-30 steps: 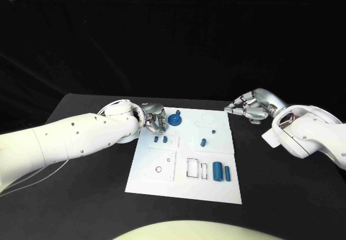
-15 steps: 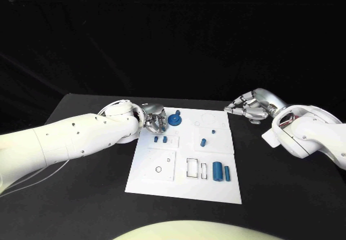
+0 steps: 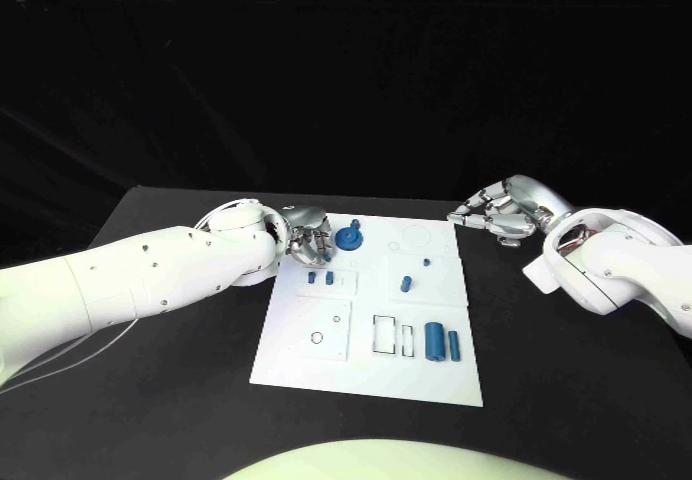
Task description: Assemble the parts on the task board
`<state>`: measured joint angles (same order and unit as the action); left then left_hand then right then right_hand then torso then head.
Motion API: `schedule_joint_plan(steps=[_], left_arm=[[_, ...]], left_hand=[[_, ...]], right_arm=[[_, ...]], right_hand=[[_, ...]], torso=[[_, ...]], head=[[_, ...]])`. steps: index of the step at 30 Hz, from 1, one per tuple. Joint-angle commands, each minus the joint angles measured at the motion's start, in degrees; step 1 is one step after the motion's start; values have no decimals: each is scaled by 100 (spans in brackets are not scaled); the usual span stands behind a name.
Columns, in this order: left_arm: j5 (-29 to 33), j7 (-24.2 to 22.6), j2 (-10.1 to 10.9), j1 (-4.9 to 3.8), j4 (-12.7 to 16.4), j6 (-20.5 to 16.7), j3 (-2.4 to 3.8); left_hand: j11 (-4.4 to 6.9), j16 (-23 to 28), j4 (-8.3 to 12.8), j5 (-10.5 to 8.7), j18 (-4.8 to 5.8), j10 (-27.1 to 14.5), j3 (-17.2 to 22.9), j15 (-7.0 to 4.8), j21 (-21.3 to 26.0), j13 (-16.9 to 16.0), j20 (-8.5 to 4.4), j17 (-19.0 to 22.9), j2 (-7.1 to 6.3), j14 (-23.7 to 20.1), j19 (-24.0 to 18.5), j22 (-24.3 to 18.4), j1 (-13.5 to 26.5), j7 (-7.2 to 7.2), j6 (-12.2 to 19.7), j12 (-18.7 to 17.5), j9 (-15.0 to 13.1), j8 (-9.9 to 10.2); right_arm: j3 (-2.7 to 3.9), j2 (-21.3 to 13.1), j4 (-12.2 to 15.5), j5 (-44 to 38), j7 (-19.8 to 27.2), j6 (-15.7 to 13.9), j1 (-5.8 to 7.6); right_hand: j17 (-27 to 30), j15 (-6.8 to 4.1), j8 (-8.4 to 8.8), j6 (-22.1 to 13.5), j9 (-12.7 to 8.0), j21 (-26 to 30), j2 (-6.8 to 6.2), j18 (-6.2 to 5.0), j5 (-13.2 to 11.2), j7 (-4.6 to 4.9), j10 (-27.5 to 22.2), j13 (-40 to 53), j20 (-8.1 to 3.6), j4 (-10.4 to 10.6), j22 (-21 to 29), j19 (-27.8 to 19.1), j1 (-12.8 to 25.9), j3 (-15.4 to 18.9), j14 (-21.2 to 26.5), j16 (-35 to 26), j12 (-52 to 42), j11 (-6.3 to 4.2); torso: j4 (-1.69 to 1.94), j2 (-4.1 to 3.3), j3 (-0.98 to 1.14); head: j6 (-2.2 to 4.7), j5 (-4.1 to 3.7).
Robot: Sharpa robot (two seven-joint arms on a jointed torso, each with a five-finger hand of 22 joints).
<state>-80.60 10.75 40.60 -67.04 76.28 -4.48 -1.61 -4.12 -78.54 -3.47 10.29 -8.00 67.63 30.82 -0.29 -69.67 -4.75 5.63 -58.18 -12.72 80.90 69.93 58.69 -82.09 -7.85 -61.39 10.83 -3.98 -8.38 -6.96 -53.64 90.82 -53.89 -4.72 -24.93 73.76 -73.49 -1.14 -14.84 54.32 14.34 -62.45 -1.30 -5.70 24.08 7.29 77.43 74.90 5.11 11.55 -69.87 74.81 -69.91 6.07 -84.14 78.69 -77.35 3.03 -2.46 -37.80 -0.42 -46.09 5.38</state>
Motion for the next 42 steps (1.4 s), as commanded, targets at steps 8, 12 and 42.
schedule_joint_plan(steps=[8, 12, 42], left_arm=[[24, -2, 36, 3, 37, 52, 1], [44, 3, 61, 3, 37, 8, 1], [5046, -1548, 1029, -93, 459, -791, 76]], left_hand=[[-82, 47, -6, 4, 61, -185, -88, 91, 52, 25, 45, 85, -99, -39, -52, -69, 108, -21, 81, -207, 14, 148], [-163, 72, -1, 5, 54, -399, -155, 161, 90, 49, 91, 170, -174, -79, -85, -108, 130, 19, 428, -357, 37, 403], [-205, 1853, -82, 6, -265, -406, -362, 181, 1692, -17, 121, 3159, 75, -1470, -1292, -1896, 77, -175, 142, -82, -1, 371]], right_arm=[[2, 5, -15, -12, 34, -24, -1], [2, 6, -21, -12, 35, -26, -1], [-7, 363, -248, -3350, -281, 776, -145]], right_hand=[[48, -32, -42, -51, 7, 86, 36, -75, 34, -5, -46, -47, -31, 18, 43, -15, -41, 40, -208, -64, 31, -36], [136, -29, -44, -78, 6, 186, 30, -94, 34, 1, -112, -116, -30, 20, 109, -66, -52, 55, -184, -134, 93, -31], [516, 76, 554, 489, -403, 62, -396, -36, -1049, 73, -1481, -5890, 17, -761, -192, 134, -1540, -1823, -196, -512, 6274, 101]], torso=[[-1, 0, -3], [0, 0, -2], [-16, -2, -10]], head=[[-6, -3], [1, -1], [113, -347]])
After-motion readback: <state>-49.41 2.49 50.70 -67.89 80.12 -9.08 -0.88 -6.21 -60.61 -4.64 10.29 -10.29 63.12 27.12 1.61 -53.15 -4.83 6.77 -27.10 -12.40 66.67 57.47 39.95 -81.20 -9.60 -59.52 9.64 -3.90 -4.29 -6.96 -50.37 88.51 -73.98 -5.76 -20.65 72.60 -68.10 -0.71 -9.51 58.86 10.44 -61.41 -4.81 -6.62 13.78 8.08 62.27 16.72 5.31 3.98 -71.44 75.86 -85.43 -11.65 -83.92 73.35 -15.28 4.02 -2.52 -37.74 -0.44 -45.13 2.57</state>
